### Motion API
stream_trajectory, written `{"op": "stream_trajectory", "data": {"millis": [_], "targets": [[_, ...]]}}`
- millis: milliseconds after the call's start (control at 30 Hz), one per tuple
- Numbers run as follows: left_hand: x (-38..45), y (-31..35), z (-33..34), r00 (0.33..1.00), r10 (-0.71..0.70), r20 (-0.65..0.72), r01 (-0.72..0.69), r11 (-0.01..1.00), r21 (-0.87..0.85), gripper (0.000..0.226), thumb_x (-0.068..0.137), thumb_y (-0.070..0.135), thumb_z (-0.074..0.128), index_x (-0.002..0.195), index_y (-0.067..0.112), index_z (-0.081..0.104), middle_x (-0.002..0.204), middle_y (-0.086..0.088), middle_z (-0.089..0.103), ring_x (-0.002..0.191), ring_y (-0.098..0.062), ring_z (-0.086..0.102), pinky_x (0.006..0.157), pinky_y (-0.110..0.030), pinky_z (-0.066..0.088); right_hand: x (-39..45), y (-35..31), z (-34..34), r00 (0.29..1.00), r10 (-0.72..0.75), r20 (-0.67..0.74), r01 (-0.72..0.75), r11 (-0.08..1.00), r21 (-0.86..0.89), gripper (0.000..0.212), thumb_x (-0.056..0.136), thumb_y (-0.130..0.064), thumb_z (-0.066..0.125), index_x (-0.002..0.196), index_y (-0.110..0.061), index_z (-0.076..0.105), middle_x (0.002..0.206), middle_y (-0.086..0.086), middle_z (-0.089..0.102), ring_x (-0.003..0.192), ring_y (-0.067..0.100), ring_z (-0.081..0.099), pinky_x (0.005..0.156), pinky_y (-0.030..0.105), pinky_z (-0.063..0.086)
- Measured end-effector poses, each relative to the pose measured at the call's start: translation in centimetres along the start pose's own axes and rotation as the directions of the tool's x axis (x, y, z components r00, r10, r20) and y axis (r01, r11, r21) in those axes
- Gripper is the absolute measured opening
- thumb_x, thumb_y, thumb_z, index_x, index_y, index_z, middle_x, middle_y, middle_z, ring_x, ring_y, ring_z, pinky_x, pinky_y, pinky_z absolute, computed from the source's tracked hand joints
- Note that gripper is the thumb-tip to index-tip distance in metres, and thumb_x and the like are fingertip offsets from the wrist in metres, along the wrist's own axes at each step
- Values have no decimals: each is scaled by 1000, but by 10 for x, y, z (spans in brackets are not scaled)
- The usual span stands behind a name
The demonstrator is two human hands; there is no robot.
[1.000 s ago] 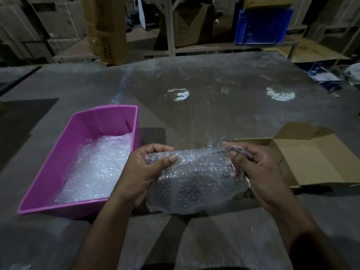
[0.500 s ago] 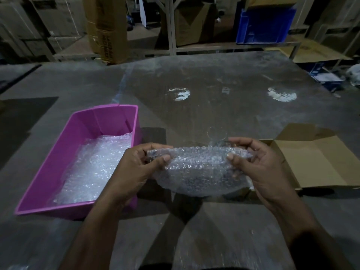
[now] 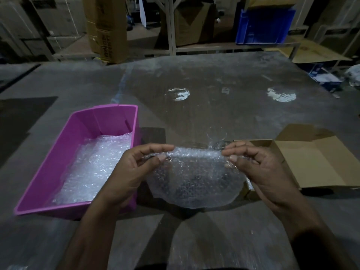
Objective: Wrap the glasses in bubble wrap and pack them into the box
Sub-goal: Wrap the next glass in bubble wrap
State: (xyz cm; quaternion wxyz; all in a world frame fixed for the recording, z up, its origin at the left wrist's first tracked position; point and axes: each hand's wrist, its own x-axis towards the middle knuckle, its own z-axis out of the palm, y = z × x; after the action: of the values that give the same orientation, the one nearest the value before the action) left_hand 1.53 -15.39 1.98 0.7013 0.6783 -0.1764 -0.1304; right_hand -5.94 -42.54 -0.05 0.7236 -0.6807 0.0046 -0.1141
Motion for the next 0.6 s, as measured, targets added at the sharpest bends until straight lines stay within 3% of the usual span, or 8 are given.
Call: {"op": "stream_trajectory", "data": {"millis": [100, 200, 267, 400, 500, 600], "targets": [[2, -1, 2, 997, 42, -60, -40, 999, 31, 21, 81, 15, 71, 97, 24, 81, 99, -4, 79, 89, -13, 74, 79, -23, 59, 1, -1, 2, 999, 1, -54, -4, 999, -42, 20, 72, -32, 79, 86, -18, 80, 101, 2, 72, 101, 15, 68, 80, 26, 55], [5, -5, 1, 994, 53, -91, -48, 998, 49, 43, 78, 9, 77, 117, 26, 72, 105, 0, 75, 94, -19, 73, 82, -30, 61, 3, 0, 3, 996, 49, -76, -47, 999, 19, 43, 69, -15, 82, 110, -20, 74, 105, -2, 73, 104, 14, 69, 82, 26, 58], [6, -6, 0, 992, 50, -117, -47, 998, 29, 44, 74, 8, 80, 115, 23, 72, 99, 1, 75, 90, -17, 72, 81, -27, 61, 3, -1, 3, 995, 59, -84, -59, 998, 2, 50, 67, -12, 83, 115, -19, 72, 110, -3, 74, 110, 13, 68, 86, 27, 58], [6, -5, 1, 989, 48, -139, -50, 999, -9, 21, 68, 8, 82, 87, 8, 74, 83, -8, 76, 73, -16, 70, 68, -22, 59, 3, -7, 3, 992, 41, -119, -50, 996, -71, 27, 69, -12, 82, 94, -6, 72, 102, 0, 77, 99, 15, 73, 79, 22, 58], [8, -7, -3, 991, 74, -112, -71, 997, 34, 18, 76, 12, 78, 86, 1, 67, 74, -8, 71, 64, -15, 64, 63, -22, 55, 1, -9, 5, 991, 54, -120, -59, 998, -38, 21, 77, -8, 78, 95, -6, 68, 86, 6, 76, 75, 20, 74, 66, 22, 58], [8, -3, -1, 995, 69, -72, -62, 993, 103, 13, 87, 16, 71, 87, 7, 62, 70, -1, 66, 59, -11, 58, 57, -21, 50, 2, -8, 6, 992, 49, -119, -61, 993, -100, 19, 82, -16, 76, 99, -12, 69, 79, 2, 74, 65, 17, 70, 60, 25, 58]]}}
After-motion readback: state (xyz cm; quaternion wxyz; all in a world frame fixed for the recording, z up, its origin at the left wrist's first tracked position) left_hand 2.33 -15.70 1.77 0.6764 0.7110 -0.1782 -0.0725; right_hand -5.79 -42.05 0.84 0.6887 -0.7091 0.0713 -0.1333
